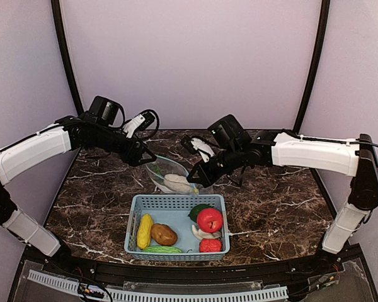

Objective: Place the food in the zip-top bag and seal the zipper
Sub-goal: Pass from the right arm to the left

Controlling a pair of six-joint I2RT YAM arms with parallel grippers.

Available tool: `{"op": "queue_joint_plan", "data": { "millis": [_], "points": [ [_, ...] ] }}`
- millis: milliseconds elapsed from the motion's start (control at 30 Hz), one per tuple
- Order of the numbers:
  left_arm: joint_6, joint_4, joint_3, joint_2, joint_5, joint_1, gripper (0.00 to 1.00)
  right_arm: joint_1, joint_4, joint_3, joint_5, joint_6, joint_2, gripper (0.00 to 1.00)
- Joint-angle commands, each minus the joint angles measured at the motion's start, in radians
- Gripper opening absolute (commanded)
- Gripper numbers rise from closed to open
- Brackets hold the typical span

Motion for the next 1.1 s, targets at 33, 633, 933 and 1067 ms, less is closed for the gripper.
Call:
{"op": "queue_joint_plan", "data": {
  "millis": [33,633,933,1067],
  "points": [
    [0.044,-0.076,0.033,0.005,-0.027,0.004,0.63,0.009,0.003,0.028,0.012,-0.008,-0.012,0.0],
    [0.051,-0.067,0.021,0.012,-0.014,0.004,0.19,0.006,-0.006,0.042,0.038,-0.006,0.005,0.0],
    [0.029,-0.05,0.013,0.021,0.002,0.004,0.01,-0.001,-0.013,0.06,0.089,0.047,0.025,0.21],
    [-0.03,0.003,0.003,0.033,0.009,0.003,0.01,-0.001,-0.016,0.084,0.134,0.102,0.06,0.53]
  ]
}}
